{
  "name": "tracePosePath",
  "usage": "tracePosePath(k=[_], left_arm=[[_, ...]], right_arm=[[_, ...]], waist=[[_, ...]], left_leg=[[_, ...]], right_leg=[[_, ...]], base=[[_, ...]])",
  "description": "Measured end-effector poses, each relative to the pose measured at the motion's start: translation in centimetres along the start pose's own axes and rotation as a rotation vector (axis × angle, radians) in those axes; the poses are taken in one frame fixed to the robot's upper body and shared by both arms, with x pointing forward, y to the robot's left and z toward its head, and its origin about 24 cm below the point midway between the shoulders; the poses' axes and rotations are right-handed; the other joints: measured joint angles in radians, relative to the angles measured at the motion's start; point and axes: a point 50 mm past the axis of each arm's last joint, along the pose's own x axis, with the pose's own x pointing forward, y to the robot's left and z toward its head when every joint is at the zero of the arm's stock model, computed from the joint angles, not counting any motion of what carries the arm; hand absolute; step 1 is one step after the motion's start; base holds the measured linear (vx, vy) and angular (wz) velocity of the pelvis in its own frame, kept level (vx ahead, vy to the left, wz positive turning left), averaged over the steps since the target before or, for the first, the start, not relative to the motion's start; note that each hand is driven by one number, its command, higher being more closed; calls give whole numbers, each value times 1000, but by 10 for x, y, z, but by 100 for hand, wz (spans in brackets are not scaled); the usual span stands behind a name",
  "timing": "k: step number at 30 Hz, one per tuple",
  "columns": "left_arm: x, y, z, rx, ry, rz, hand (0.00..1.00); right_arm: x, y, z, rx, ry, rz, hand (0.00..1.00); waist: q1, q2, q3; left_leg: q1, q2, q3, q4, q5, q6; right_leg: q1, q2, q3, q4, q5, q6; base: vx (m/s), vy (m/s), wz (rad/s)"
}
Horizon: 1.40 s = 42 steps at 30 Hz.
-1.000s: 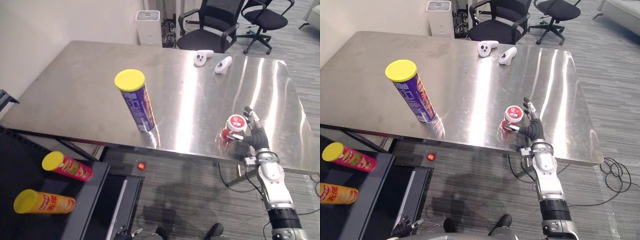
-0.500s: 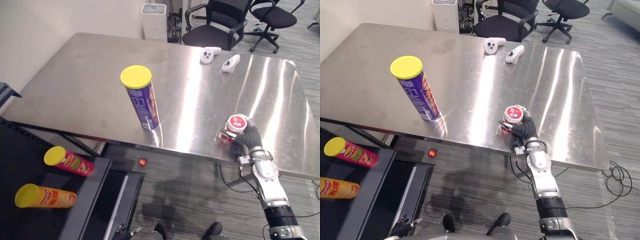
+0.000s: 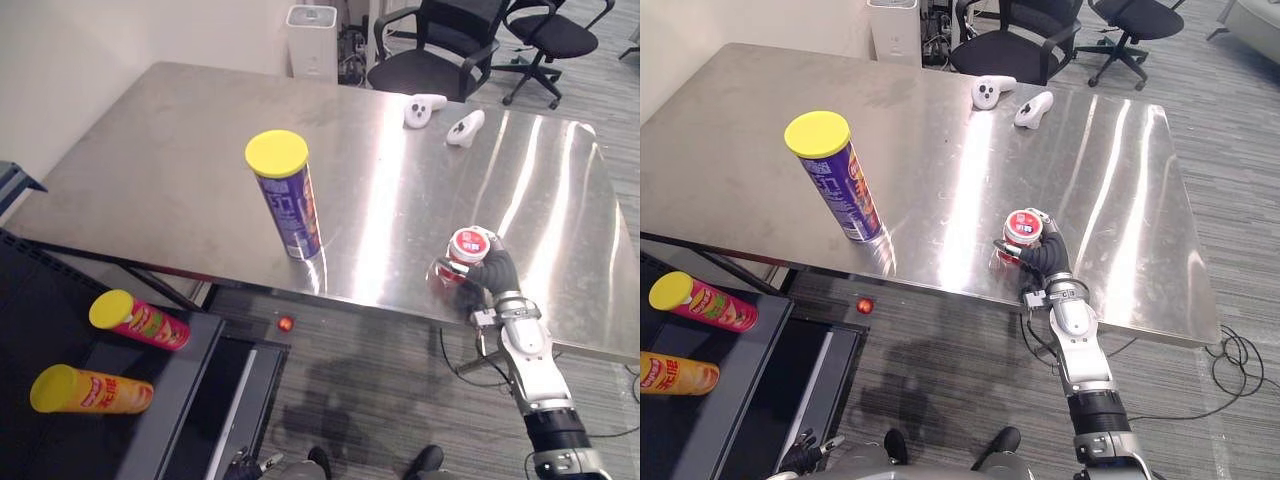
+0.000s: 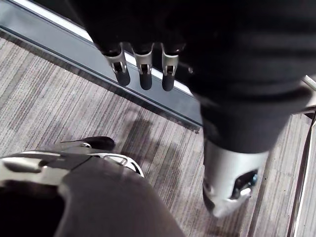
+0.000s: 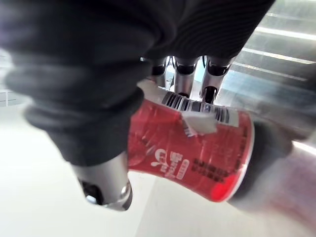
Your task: Put the gum and the chips on the shelf.
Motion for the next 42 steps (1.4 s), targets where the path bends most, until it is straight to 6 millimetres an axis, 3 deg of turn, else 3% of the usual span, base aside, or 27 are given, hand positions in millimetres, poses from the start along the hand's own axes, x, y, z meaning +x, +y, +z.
tracePosePath(k=[8,13,26,35,38,41,42], left_arm=[[0,0,-1,16,3,-3,0],[-1,1,-2,31,7,-9,0],[-2,7,-8,28,29,-8,0],[-5,8,-17,23,63,-2,0],[-5,9,-18,-3,75,10,0],[-5,4,-20,-41,82,14,0],[-5,4,-20,-41,82,14,0]], right_arm=[[-6,-14,18,-13,-75,-52,100],[-13,-20,33,-27,-139,-50,100],[-38,-19,26,-36,-94,-3,100],[-43,-15,15,-24,-41,12,100],[-40,0,4,14,-1,67,100],[-25,16,11,46,-38,128,100],[-25,16,11,46,-38,128,100]], waist=[[-5,-2,-1],[-6,-11,-7],[-13,-32,-45],[-12,-21,-78],[-13,-16,-76],[-5,15,-56],[-5,15,-56]], left_leg=[[13,3,0,3,0,0],[24,4,29,4,0,0],[15,-1,31,2,1,2],[-8,2,22,23,9,13],[-65,25,-22,83,8,12],[-146,57,-116,138,23,2],[-146,57,-116,138,23,2]], right_leg=[[-3,-11,9,44,-2,-3],[-44,-28,81,107,-4,-6],[-44,-12,109,52,-4,-5],[-48,-17,107,60,-11,-9],[-51,-9,67,69,-23,-20],[-49,17,-27,70,-37,-41],[-49,17,-27,70,-37,-41]], base=[[-24,-1,0],[-40,18,-17],[-54,-33,-6],[-57,-27,3],[-54,-68,42],[-96,-115,69],[-120,-76,65]])
